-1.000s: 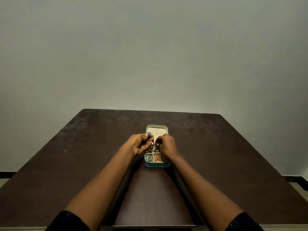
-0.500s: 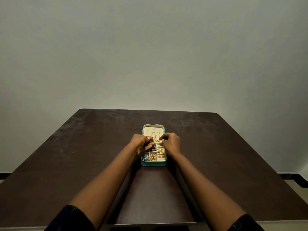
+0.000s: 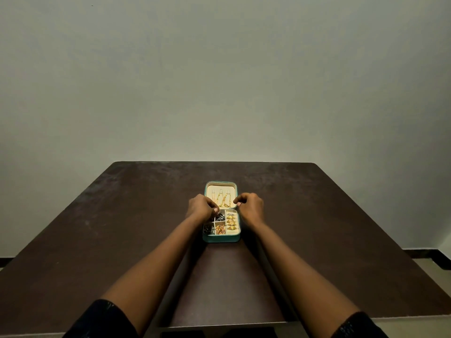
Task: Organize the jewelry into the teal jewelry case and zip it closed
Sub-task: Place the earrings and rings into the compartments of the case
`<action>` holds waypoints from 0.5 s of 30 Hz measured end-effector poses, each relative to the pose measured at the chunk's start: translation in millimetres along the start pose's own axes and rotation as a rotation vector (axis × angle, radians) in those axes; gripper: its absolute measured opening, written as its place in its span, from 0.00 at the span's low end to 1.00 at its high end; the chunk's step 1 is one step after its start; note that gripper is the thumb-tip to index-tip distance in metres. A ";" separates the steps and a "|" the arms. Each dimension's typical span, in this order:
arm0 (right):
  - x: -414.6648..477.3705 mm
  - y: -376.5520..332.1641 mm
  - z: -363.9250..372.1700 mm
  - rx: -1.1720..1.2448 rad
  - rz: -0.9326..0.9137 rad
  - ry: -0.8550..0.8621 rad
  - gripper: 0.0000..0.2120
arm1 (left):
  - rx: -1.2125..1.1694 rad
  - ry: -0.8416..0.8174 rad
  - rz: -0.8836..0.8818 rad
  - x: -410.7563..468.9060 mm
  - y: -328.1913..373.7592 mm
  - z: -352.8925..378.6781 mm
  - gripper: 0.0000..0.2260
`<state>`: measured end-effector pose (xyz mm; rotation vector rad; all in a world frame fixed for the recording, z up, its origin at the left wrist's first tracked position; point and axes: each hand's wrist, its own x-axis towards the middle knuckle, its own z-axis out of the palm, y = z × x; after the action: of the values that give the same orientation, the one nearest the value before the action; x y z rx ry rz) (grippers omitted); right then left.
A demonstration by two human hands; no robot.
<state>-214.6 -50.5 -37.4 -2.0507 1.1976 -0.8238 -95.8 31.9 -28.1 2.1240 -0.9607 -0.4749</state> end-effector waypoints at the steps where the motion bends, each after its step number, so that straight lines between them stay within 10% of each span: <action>1: -0.4 -0.2 -0.6 0.002 0.000 0.001 0.09 | 0.033 -0.005 0.005 -0.1 -0.4 -0.3 0.06; 15: 4.6 -0.9 -3.7 0.050 0.026 -0.002 0.10 | 0.016 0.167 0.016 4.7 -1.8 -7.6 0.08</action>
<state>-215.1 -55.0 -33.5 -1.9919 1.1880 -0.8308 -87.4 32.8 -24.7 2.1314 -0.8880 -0.2772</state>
